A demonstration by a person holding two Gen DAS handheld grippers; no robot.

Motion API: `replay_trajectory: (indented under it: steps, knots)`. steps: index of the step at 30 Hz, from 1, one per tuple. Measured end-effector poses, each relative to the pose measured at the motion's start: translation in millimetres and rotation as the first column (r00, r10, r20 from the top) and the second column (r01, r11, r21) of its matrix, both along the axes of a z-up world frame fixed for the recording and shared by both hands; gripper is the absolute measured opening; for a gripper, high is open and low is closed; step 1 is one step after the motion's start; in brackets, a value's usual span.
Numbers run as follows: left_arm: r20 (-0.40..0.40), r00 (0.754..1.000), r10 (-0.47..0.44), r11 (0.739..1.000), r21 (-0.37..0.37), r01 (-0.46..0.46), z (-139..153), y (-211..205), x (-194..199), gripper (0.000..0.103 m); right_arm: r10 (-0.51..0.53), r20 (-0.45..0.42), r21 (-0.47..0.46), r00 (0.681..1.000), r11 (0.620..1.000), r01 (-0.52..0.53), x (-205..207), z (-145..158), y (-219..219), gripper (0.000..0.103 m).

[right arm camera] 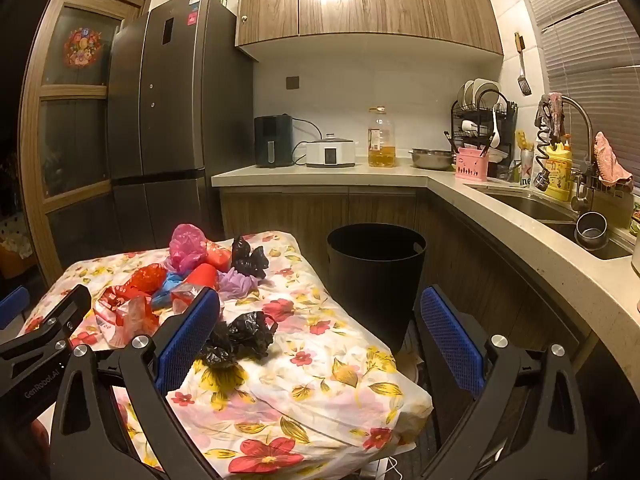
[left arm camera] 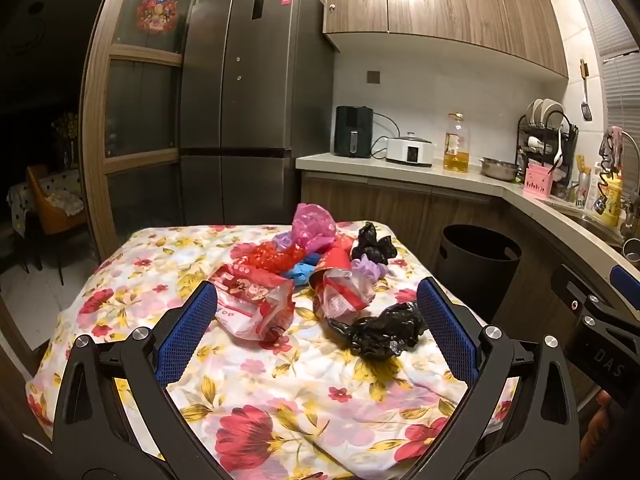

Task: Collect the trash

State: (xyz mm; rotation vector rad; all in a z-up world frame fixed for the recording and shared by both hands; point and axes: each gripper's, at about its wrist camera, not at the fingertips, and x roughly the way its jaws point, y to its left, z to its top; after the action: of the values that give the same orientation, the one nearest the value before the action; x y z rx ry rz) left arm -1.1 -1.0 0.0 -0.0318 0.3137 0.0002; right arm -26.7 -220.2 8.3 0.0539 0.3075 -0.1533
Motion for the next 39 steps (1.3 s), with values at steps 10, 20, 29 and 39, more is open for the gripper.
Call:
replay_trajectory:
  steps: [10, 20, 29, 39]
  knots:
    - [0.001, 1.000, -0.001, 1.000, -0.002, 0.001, -0.2, -0.5, 0.1, 0.098, -0.001, 0.000, 0.000, 1.000, 1.000, 0.001, 0.8, -1.1, 0.0, 0.098]
    - [-0.001, 1.000, -0.002, 1.000, -0.002, 0.002, 0.0, 0.4, 0.6, 0.098, -0.001, 0.001, 0.001, 1.000, 1.000, 0.001, 0.4, -0.9, 0.0, 0.098]
    - [-0.002, 1.000, -0.002, 1.000, -0.004, 0.002, 0.0, 0.8, 0.6, 0.098, 0.000, 0.001, 0.003, 1.000, 1.000, 0.000, 0.2, -1.4, -0.2, 0.098]
    - [-0.002, 1.000, -0.002, 1.000, -0.005, 0.002, 0.0, 1.2, 0.9, 0.098, -0.002, 0.002, 0.002, 1.000, 1.000, 0.002, -0.4, -0.6, -1.3, 0.098]
